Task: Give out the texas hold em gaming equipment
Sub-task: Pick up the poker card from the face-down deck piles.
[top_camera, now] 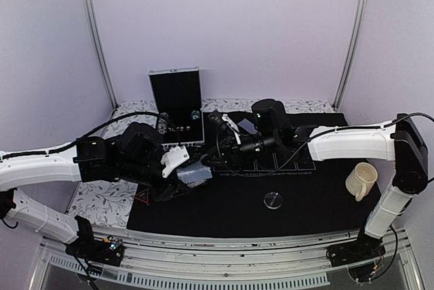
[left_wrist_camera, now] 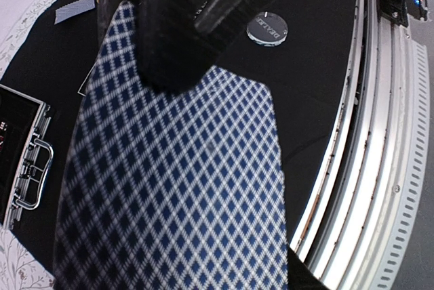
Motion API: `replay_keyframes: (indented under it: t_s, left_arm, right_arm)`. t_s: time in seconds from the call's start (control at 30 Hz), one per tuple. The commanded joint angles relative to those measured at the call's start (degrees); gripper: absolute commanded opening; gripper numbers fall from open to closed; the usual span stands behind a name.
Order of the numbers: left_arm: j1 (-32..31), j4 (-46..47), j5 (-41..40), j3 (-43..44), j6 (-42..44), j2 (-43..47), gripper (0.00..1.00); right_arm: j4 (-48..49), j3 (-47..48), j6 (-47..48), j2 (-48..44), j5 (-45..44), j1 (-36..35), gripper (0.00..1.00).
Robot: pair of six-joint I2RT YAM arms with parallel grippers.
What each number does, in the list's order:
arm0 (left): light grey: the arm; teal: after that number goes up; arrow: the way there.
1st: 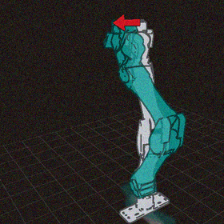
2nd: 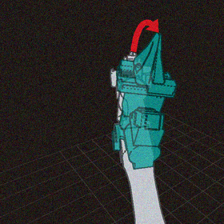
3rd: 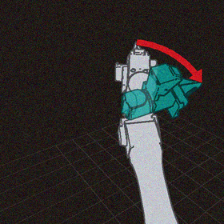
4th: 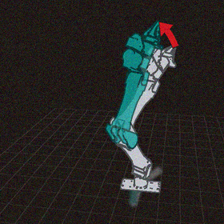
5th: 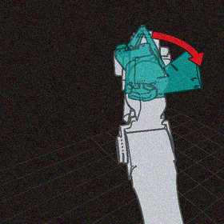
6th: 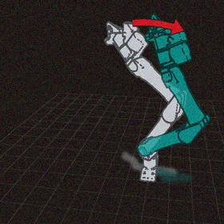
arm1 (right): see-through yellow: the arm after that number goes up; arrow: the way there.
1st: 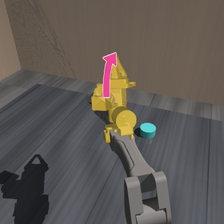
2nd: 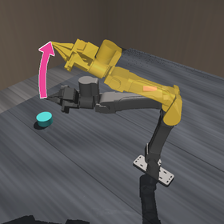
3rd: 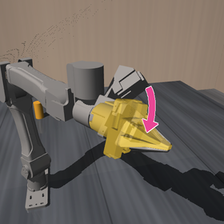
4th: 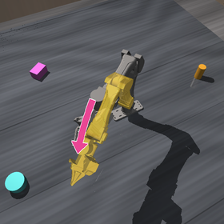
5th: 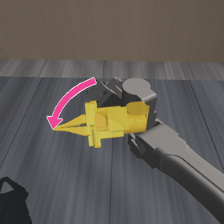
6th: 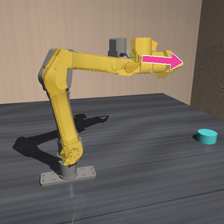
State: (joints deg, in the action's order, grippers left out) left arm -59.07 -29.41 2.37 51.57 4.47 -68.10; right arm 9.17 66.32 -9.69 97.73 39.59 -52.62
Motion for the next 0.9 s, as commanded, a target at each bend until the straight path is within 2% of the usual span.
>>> replay_keyframes:
  t_s: [0.0, 0.17, 0.63, 0.87]
  left_arm:
    - [0.7, 1.2, 0.5, -0.3, 0.5, 1.2, 0.44]
    - [0.7, 1.2, 0.4, -0.4, 0.5, 1.2, 0.44]
    - [0.8, 1.2, 0.4, -0.4, 0.6, 1.1, 0.45]
    - [0.7, 1.2, 0.5, -0.4, 0.5, 1.1, 0.44]
  right_arm:
    - [-0.7, -0.8, -0.4, -2.8, 1.5, -0.4, 0.15]
    - [-2.4, -1.0, -0.1, -3.9, 1.3, -0.3, 0.03]
    - [-8.2, -1.8, 1.8, -11.1, -1.1, 0.4, 0.02]
    - [-10.4, -5.1, -0.2, -18.7, -3.0, 4.6, 0.02]
